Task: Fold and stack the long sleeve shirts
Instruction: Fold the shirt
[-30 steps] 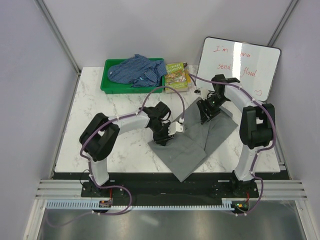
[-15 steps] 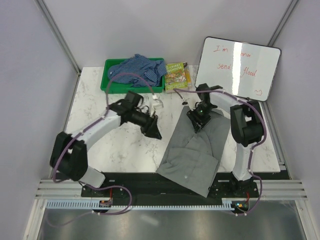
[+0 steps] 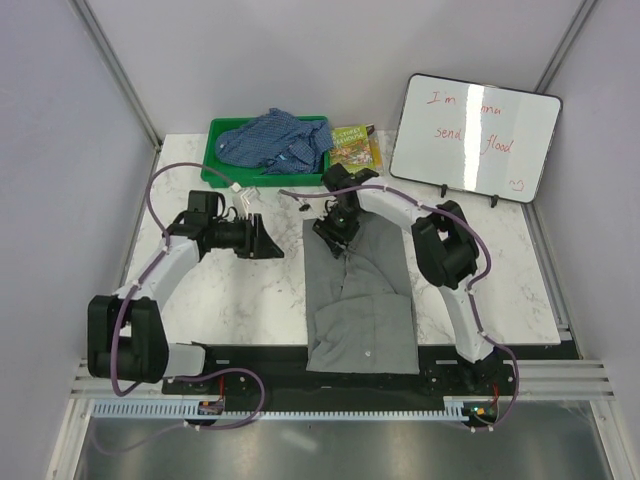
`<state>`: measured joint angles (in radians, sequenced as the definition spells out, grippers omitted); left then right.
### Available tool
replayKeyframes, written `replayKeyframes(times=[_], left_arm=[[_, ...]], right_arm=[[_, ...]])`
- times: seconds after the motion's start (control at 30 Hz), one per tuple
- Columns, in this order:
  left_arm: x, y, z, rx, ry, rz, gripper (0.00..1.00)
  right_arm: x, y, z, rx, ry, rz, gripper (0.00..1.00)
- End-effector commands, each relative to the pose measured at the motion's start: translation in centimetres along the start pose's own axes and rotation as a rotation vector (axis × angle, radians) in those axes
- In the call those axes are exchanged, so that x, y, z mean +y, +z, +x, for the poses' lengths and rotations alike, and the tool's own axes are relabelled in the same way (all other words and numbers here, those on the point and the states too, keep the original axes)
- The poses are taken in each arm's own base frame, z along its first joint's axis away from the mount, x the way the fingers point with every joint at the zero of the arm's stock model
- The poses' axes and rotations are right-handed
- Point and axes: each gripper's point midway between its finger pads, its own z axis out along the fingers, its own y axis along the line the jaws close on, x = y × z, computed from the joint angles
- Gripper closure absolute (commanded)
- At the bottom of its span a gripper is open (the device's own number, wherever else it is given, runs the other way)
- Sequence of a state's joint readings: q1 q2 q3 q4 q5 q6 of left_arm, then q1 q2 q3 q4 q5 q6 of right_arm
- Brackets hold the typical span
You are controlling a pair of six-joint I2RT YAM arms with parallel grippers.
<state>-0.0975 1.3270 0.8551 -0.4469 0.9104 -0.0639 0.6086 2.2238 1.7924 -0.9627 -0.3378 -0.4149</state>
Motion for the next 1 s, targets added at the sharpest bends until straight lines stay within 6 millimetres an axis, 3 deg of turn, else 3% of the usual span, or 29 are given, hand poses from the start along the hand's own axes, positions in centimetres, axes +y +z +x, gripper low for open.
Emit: replayKeyframes(times=[0.0, 0.03, 0.1, 0.2, 0.23, 0.37, 0.43, 0.47, 0.57, 0.67, 0.7, 0.83, 0.87, 0.9, 0.97], left_arm=[[2.0, 1.5, -1.2, 0.008, -0.04, -0.069, 0.52], [2.2, 1.9, -1.2, 0.021, -0.043, -0.072, 0.52], [2.2, 3.5, -0.7, 0.074, -0.045, -0.047, 0.53], [1.2, 6.1, 0.9, 0.159, -0.024, -0.009, 0.56], [1.0, 6.8, 1.1, 0.175, -0.012, -0.004, 0.57], [1.0, 10.0, 1.4, 0.228, -0.025, 0.004, 0.6], [2.9, 11.5, 1.9, 0.262, -0.074, -0.026, 0.62], [3.3, 11.9, 0.9, 0.254, -0.062, -0.033, 0.62], [6.6, 12.8, 0.7, 0.279, -0.101, -0.104, 0.64], [9.3, 11.9, -0.1, 0.265, -0.133, -0.133, 0.66], [9.2, 11.7, -0.4, 0.259, -0.109, -0.13, 0.66], [7.4, 9.9, -1.6, 0.219, 0.074, -0.102, 0.64], [7.0, 9.4, -1.2, 0.223, 0.097, -0.09, 0.63], [5.5, 8.6, -1.8, 0.198, 0.127, -0.061, 0.61], [3.7, 7.9, -0.6, 0.202, 0.146, 0.013, 0.56]], right_arm=[[-2.5, -3.5, -4.1, -0.127, 0.009, 0.073, 0.48], [-3.2, -5.2, -4.2, -0.16, 0.04, 0.079, 0.47], [-3.3, -6.8, -3.8, -0.188, 0.066, 0.057, 0.45], [-3.0, -9.0, -1.6, -0.206, 0.107, 0.003, 0.47], [-2.7, -9.3, 0.1, -0.202, 0.138, -0.025, 0.48], [-1.9, -8.3, 4.0, -0.152, 0.175, -0.08, 0.52], [-1.4, -7.0, 5.2, -0.13, 0.199, -0.111, 0.52], [-0.9, -6.7, 5.1, -0.14, 0.206, -0.144, 0.53], [-0.6, -5.7, 5.0, -0.147, 0.238, -0.184, 0.53], [-0.6, -5.8, 4.1, -0.17, 0.249, -0.205, 0.54], [-0.5, -6.2, 3.6, -0.186, 0.247, -0.21, 0.54], [0.3, -7.6, 2.8, -0.226, 0.245, -0.227, 0.54], [0.6, -7.9, 2.7, -0.235, 0.244, -0.239, 0.54], [0.9, -8.3, 2.4, -0.251, 0.237, -0.25, 0.53], [1.4, -8.5, 1.8, -0.276, 0.255, -0.285, 0.54]])
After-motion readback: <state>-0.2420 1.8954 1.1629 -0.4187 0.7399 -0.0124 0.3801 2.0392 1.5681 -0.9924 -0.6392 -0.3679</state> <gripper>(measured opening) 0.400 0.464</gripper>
